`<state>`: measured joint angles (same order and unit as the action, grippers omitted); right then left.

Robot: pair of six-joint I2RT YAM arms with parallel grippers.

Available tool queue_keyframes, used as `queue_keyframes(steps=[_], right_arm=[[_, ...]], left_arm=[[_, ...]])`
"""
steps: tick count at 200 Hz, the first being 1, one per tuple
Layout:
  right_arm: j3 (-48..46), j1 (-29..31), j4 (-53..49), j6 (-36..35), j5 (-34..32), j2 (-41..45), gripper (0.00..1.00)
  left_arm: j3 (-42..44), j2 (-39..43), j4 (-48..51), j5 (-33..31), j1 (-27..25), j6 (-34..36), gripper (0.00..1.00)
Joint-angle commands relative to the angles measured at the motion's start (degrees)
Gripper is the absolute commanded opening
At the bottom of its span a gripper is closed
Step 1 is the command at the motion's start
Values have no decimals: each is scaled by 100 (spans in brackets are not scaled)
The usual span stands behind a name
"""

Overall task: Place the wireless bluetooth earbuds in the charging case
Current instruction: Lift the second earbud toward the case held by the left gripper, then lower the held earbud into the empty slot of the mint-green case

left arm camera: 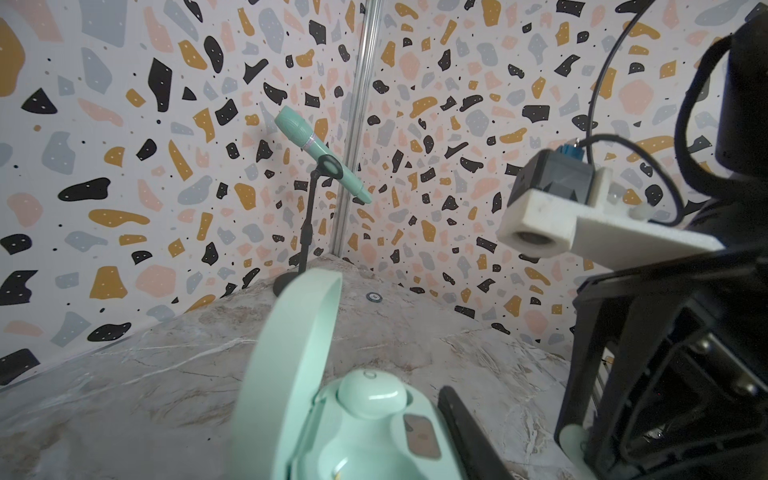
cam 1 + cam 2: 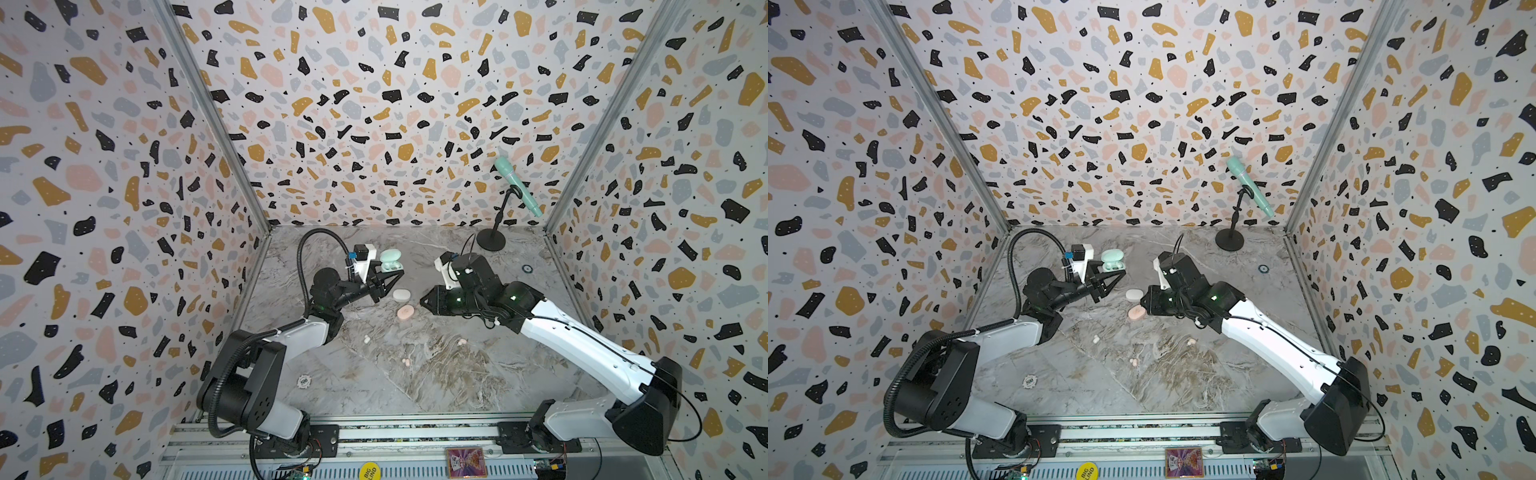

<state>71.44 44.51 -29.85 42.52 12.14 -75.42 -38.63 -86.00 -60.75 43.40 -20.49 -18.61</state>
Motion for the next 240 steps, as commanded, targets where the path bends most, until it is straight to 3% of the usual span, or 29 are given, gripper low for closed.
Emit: queue_keyframes(steps=[1, 90, 142, 240], right_arm=[[-8, -151, 93, -130, 285, 275, 17], [200, -285, 693, -164, 579, 579, 17], [282, -249, 1097, -252, 704, 520, 18], [458, -144, 1263, -350, 776, 305, 18]], left_arm=[[-239, -82, -204, 17, -142, 193, 37], [-146, 4, -224, 93, -683, 761, 38], [-61, -114, -819, 99, -995, 502, 37], [-180, -191, -871, 222, -1227, 448, 37]])
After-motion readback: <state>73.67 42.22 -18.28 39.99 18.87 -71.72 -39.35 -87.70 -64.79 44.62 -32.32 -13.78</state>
